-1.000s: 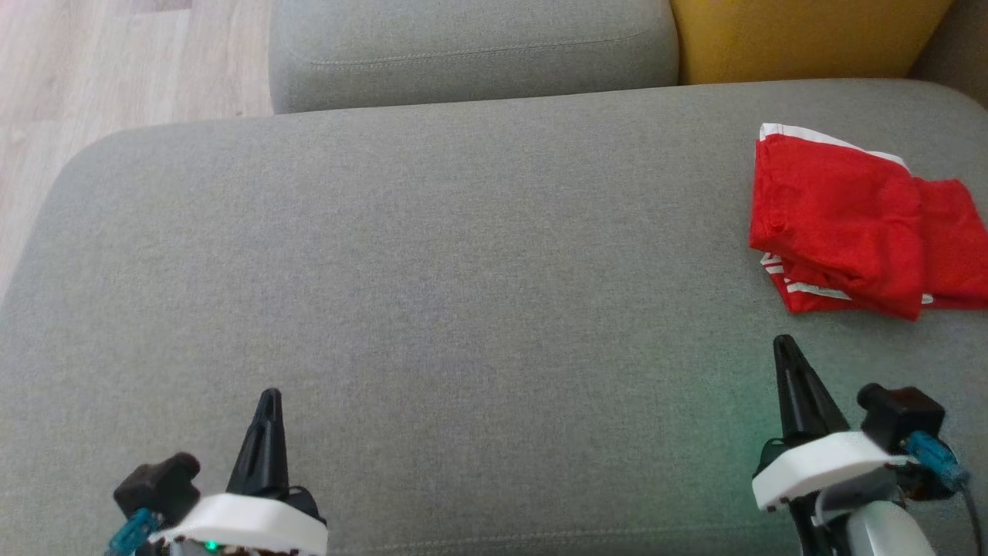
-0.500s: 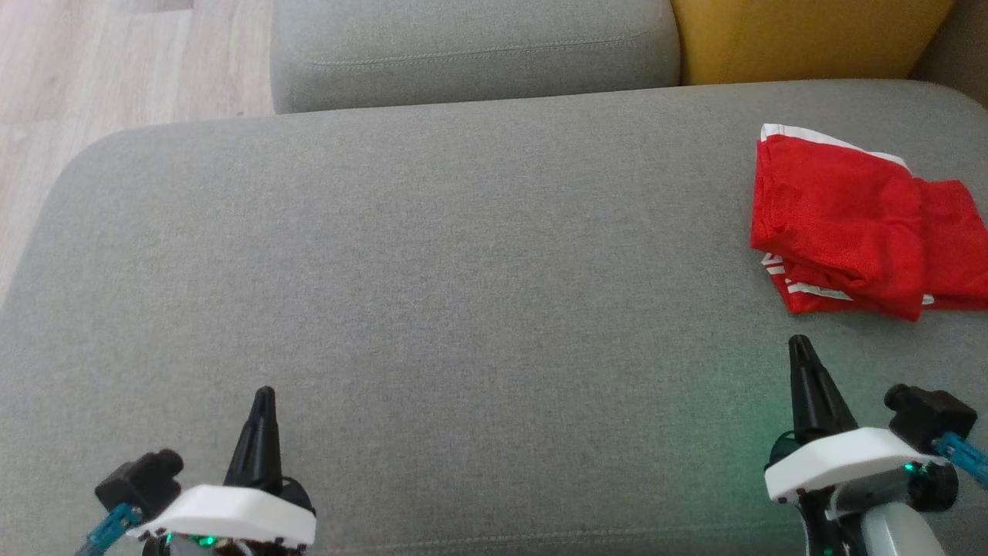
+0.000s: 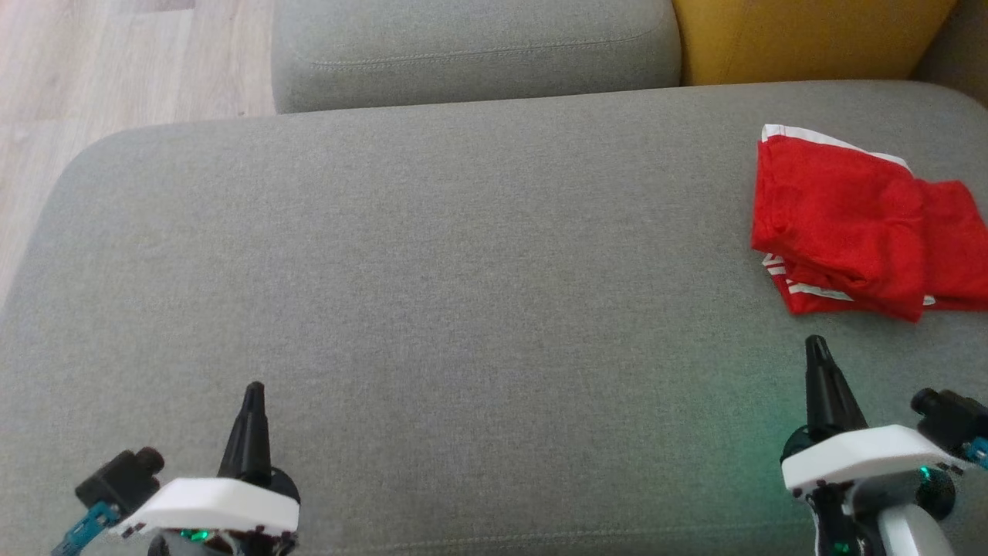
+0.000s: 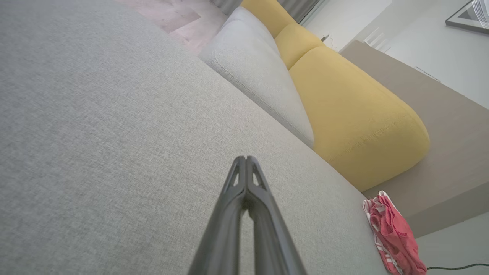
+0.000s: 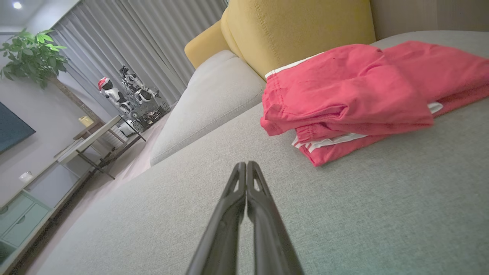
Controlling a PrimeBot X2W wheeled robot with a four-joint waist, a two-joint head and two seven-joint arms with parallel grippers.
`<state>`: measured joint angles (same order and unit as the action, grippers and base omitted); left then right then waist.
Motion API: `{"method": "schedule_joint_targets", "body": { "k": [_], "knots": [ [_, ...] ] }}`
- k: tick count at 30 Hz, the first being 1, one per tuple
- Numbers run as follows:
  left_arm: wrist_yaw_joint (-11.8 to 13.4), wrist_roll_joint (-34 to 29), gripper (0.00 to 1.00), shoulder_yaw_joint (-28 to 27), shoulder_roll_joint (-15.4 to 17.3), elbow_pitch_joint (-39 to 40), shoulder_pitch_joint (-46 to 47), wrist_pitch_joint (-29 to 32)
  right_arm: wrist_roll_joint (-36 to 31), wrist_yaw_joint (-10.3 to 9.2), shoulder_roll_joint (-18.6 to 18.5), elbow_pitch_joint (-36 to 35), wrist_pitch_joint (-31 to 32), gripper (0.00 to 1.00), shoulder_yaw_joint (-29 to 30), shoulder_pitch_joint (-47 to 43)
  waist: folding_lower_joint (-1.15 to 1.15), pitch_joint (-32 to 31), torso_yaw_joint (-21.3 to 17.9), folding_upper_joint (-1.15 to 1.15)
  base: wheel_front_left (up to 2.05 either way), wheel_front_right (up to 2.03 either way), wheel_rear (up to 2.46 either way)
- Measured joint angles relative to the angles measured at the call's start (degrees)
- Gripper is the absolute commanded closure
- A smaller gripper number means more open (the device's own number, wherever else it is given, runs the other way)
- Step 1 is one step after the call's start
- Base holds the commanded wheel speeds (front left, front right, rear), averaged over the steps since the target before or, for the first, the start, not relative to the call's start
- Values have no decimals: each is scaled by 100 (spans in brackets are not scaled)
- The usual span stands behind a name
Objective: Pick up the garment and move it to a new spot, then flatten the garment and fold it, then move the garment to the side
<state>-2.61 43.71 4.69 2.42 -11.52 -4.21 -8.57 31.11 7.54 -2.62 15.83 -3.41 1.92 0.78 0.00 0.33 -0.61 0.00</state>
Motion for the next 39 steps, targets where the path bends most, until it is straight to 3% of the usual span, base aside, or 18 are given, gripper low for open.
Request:
{"method": "schedule_joint_targets", "body": {
  "k": [39],
  "knots": [
    [-200, 2215, 100, -357, 11, -189, 327, 612, 2724, 0, 3, 0, 450, 100, 243, 116, 0, -7, 28, 0, 0, 0, 0]
  ]
}}
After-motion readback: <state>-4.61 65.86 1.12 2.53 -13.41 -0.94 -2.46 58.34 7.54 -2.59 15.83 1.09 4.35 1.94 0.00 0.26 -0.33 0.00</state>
